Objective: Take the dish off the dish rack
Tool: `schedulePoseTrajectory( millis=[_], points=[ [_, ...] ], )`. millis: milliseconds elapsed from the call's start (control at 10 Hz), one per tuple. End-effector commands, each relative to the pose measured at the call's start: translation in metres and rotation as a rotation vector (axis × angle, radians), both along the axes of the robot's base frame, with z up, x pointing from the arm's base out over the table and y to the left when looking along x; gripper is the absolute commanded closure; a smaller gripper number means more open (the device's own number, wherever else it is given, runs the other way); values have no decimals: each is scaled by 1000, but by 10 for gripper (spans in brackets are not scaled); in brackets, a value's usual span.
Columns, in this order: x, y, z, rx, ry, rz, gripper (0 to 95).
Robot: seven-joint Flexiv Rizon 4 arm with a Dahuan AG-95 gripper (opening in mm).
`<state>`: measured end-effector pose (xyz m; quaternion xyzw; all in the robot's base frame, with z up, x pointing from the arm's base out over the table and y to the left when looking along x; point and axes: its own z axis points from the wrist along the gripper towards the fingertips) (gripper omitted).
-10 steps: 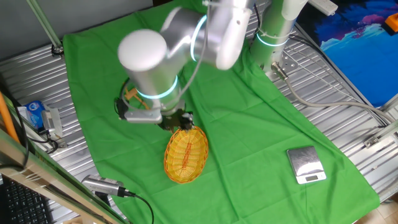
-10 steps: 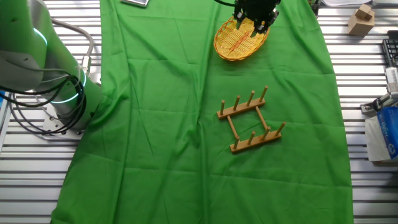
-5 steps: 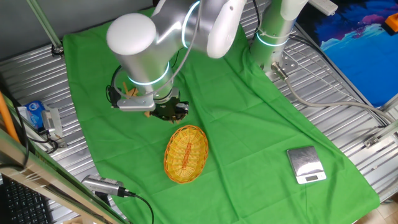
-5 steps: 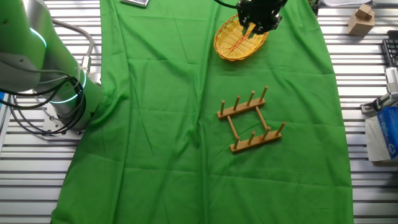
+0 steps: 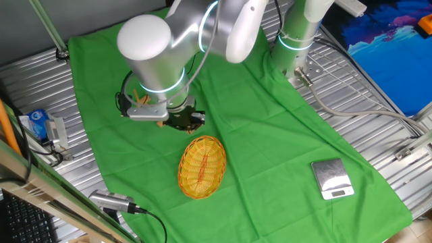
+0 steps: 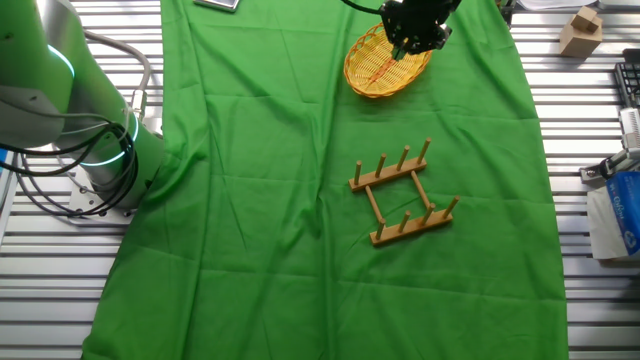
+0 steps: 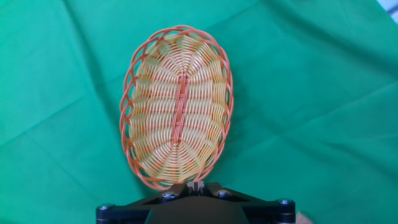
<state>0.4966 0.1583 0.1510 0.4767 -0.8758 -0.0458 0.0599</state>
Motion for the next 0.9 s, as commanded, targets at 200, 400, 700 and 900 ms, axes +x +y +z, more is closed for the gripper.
schedulePoseTrajectory(
  millis=[200, 400, 700, 900],
  points=[
    [0, 0, 1, -10, 0, -73, 950],
    [0, 0, 1, -29, 3, -128, 950],
    [0, 0, 1, -42, 3, -134, 950],
    [1, -1, 1, -53, 1, -144, 950]
  ],
)
